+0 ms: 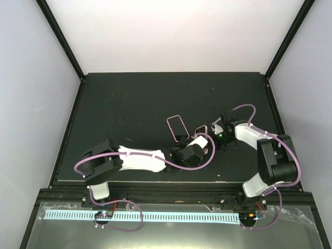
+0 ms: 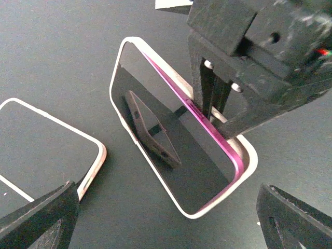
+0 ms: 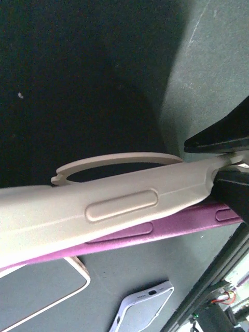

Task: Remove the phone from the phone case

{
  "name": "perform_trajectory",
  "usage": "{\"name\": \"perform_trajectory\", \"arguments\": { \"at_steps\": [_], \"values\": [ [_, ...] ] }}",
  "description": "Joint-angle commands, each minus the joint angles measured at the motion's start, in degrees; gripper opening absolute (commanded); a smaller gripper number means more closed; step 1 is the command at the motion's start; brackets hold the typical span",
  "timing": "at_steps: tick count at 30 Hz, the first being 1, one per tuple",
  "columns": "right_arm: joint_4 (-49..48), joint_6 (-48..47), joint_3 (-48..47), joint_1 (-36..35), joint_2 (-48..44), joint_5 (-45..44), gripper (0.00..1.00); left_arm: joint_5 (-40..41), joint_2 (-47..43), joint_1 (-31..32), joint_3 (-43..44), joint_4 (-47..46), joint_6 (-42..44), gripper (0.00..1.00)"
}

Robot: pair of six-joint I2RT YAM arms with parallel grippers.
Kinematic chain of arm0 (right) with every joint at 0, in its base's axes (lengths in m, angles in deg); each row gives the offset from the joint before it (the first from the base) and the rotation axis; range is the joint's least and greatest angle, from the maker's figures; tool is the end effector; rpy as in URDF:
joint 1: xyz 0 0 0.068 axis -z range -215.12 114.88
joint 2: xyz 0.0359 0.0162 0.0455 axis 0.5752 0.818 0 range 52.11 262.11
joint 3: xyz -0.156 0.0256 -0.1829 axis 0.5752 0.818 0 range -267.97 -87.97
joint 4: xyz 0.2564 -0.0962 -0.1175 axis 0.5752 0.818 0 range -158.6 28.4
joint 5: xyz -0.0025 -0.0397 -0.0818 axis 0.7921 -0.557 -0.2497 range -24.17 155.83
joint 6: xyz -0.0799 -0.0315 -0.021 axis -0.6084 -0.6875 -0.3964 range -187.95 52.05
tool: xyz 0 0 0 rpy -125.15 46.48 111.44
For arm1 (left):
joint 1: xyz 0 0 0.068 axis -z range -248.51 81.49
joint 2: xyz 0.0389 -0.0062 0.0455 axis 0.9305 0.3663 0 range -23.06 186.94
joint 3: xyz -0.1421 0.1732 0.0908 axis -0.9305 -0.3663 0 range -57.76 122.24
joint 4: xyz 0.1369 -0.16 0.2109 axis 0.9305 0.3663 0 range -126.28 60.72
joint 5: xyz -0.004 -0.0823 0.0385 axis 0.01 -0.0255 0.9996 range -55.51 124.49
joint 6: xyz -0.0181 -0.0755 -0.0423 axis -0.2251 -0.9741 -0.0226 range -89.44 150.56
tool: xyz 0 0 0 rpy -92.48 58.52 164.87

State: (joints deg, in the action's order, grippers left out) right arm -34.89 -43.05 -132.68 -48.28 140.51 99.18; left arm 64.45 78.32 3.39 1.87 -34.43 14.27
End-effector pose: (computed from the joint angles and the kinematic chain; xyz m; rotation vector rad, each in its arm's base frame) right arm 0.2732 0.1082 0.0563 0.2067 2.9738 0.9508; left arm 0.1679 -0.3874 0.0986 0.8053 2.0699 -0.2343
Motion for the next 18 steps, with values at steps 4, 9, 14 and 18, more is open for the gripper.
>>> {"name": "perform_trajectory", "arguments": {
  "at_steps": [4, 9, 14, 18],
  "values": [
    [-1.12, -5.96, -3.95, -0.85, 8.82, 3.0, 0.01, 0.52, 4.41, -1.44, 2.29, -4.17, 2.44, 0.94],
    [-1.09, -6.1, -3.92, -0.8, 7.6, 3.85, 0.01, 1.64, 6.36, -1.67, 3.56, -4.89, 3.37, 0.93],
    [-0.66, -6.54, -4.1, -0.59, 7.16, 4.34, 0.01, 3.9, 7.25, -1.61, 5.21, -3.06, 3.09, 0.9],
    [0.31, -7.02, -4.77, -0.54, 8.34, 5.61, 0.01, 8.17, 6.8, -1.7, 4.71, -2.09, 1.61, 0.9]
  ]
}}
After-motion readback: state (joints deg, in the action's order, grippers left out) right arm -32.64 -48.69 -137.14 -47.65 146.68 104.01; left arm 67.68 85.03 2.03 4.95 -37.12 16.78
